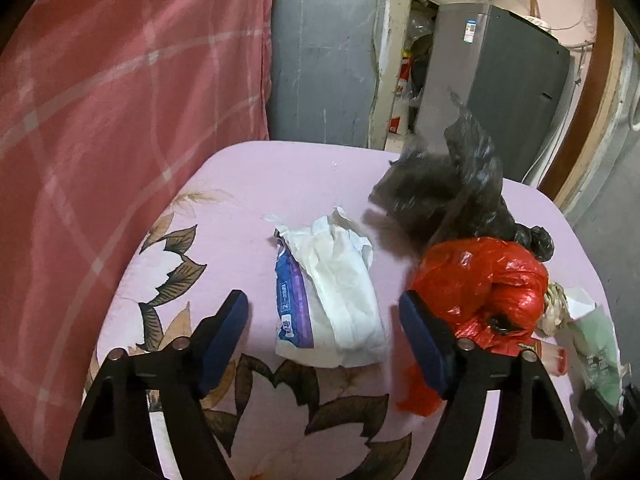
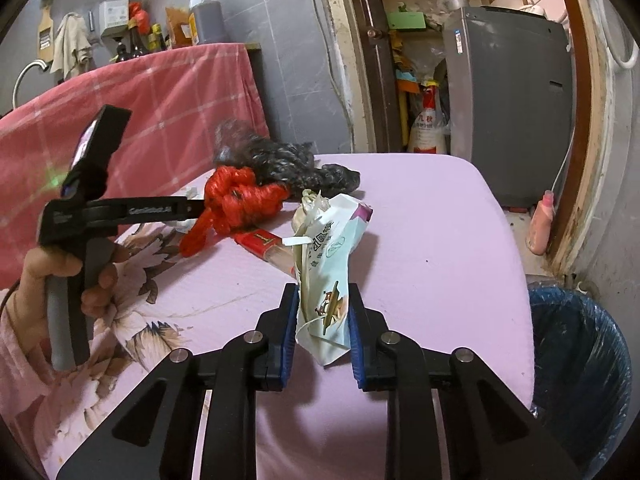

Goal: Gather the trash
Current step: 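Grasp the white tissue packet with the left tool while the right tool grasps the pale green wrapper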

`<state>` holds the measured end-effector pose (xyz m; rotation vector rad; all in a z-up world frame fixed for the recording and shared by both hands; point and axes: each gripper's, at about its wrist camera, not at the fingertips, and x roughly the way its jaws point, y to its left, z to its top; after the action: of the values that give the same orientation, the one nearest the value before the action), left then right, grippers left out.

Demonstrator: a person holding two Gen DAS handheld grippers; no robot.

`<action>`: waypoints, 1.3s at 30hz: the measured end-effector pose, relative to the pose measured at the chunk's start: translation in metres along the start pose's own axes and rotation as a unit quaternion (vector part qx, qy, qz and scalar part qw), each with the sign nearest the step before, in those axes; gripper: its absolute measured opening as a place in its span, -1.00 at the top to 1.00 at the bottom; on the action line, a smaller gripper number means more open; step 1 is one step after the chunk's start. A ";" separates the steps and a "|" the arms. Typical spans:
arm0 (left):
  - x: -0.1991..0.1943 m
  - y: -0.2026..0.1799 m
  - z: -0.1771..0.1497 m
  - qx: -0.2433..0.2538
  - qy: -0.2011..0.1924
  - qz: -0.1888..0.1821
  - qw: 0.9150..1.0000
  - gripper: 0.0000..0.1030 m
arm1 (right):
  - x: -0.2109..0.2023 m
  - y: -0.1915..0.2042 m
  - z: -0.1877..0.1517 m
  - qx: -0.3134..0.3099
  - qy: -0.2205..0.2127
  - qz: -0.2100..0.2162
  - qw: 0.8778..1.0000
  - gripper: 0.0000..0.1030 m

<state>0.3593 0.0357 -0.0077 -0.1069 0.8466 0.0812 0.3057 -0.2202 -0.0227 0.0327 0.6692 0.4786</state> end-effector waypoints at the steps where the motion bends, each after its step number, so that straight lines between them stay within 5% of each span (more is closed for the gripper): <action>1: 0.001 0.002 0.000 -0.003 0.004 -0.002 1.000 -0.21 | 0.000 0.000 -0.001 -0.001 0.000 0.000 1.000 0.60; 5: 0.004 0.004 0.003 -0.015 0.009 -0.005 1.000 0.13 | -0.001 0.000 -0.002 -0.001 0.000 0.001 1.000 0.60; 16: -0.018 0.000 -0.014 0.004 -0.009 -0.016 1.000 0.45 | -0.001 0.000 0.000 -0.002 0.002 -0.002 1.000 0.57; 21: -0.028 -0.009 -0.025 0.029 -0.022 -0.019 0.999 0.51 | 0.001 -0.002 0.003 0.009 0.000 -0.002 1.000 0.39; 31: -0.058 -0.014 -0.055 0.033 -0.039 -0.056 0.997 0.58 | 0.011 -0.005 0.008 0.046 -0.001 0.011 0.999 0.37; 39: -0.068 -0.021 -0.067 0.017 -0.062 -0.082 0.995 0.59 | 0.001 -0.005 0.002 0.055 -0.022 0.019 0.998 0.65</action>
<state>0.2667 0.0043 0.0004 -0.1369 0.7120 -0.0794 0.3095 -0.2240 -0.0221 0.1597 0.6525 0.4753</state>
